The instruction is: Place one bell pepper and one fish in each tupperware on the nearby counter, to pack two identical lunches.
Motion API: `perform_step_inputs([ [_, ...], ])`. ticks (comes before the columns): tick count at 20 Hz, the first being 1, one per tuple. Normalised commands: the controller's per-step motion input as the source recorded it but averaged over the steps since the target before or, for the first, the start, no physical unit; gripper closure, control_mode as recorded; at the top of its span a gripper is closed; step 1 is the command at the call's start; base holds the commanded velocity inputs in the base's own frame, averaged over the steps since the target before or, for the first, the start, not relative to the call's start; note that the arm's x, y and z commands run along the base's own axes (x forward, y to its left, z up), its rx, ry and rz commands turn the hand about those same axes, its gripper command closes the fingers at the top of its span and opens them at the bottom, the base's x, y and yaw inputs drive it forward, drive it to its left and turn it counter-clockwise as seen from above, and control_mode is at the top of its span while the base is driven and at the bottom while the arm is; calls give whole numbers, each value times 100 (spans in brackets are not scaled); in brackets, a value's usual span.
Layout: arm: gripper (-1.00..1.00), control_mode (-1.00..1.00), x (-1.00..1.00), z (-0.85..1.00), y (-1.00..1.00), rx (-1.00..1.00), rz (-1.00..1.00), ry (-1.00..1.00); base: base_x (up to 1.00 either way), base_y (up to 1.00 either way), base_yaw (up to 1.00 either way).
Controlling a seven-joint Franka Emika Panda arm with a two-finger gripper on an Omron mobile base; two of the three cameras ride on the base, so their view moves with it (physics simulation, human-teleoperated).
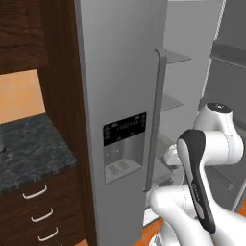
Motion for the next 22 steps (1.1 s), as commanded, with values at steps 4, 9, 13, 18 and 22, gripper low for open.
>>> perform_step_inputs([
  [4, -100, 100, 0, 0, 0, 0, 0, 0, 38, -98, 36],
  [9, -100, 100, 0, 0, 0, 0, 0, 0, 22, -35, 25],
  [13, -100, 100, 0, 0, 0, 0, 0, 0, 82, 0, 20],
  [18, -100, 100, 0, 0, 0, 0, 0, 0, 76, -26, 17],
  [22, -100, 100, 0, 0, 0, 0, 0, 0, -1, -68, 8],
])
